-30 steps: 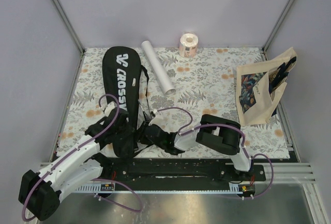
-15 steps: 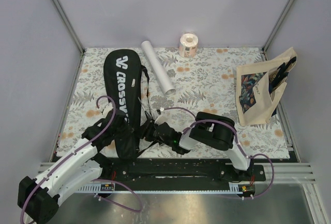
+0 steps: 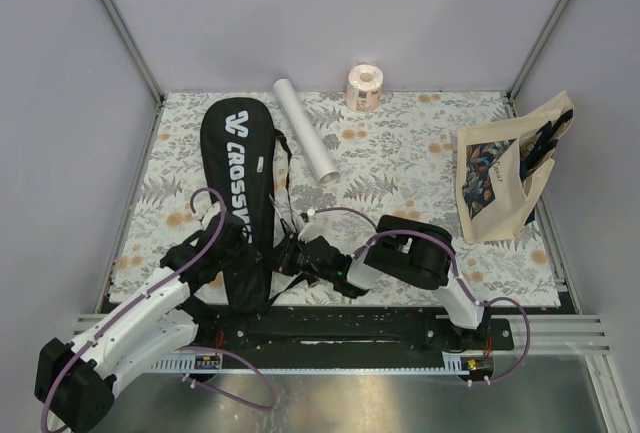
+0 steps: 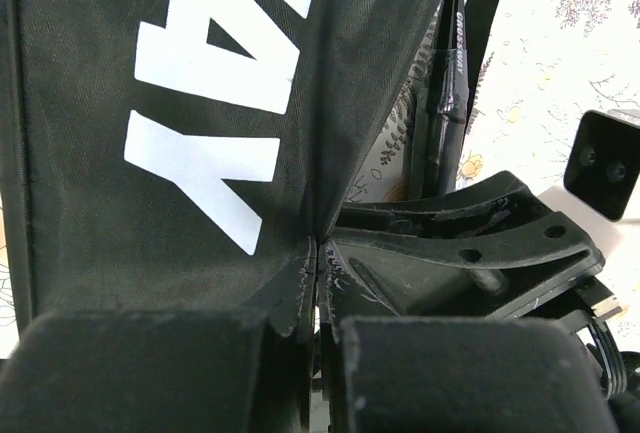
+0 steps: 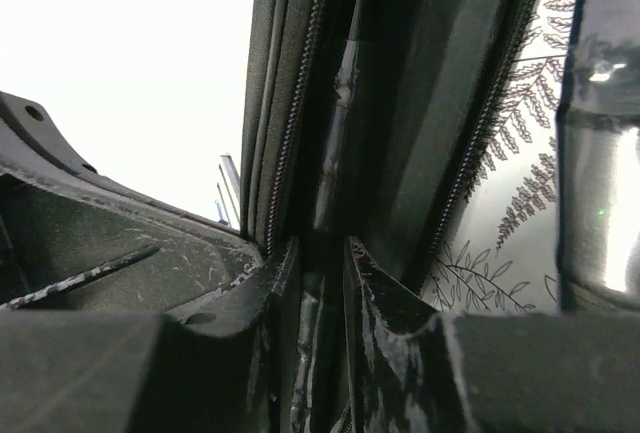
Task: Pack up the badminton gear
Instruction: Adjust the racket in the racket bag.
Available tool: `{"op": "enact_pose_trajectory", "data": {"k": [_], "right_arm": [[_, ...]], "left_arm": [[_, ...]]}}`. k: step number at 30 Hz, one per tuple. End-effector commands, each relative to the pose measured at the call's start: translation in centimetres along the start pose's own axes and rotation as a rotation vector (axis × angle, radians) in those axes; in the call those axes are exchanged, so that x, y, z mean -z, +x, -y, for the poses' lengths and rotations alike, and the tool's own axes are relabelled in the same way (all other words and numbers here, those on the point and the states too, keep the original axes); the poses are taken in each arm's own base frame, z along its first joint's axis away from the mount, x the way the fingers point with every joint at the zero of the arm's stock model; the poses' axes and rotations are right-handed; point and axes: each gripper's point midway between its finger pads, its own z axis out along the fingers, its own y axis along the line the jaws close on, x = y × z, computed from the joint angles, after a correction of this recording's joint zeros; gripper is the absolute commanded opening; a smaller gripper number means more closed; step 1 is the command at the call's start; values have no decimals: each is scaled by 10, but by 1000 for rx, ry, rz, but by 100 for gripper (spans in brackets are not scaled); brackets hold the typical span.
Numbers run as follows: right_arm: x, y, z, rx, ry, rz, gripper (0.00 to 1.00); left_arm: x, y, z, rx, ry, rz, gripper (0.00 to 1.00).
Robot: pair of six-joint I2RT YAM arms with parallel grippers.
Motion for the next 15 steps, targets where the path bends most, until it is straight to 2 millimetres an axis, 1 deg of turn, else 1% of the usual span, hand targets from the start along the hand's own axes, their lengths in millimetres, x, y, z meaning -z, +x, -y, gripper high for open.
{"op": "enact_pose_trajectory", "data": {"k": [1,3,6,8,9,11,12,13,15], "right_arm": [[-17,-5,-36,-25,-78,5,24],[-22,1,-27,-21,-33,-21,24],[-26,6,-24,-19,-20,-44,24],[-27,8,-24,-6,-1,-65,29],[-25,9,-24,6,10,-74,32],[-19,6,-24,32,41,-90,41],[-15,2,-27,51,52,-94,44],[-8,1,-26,70,66,-125,48],[7,-6,-27,104,88,-154,52]], "left_arm": [[3,4,12,32,72,-21,0],[2,6,14,37,83,-28,0],[-1,9,12,39,82,-37,0],[-2,8,11,41,79,-34,0],[-2,9,11,36,79,-34,0],[-2,6,10,32,72,-21,0],[-1,4,9,29,67,-15,0],[0,4,9,24,65,-11,0],[1,2,7,18,59,-2,0]]}}
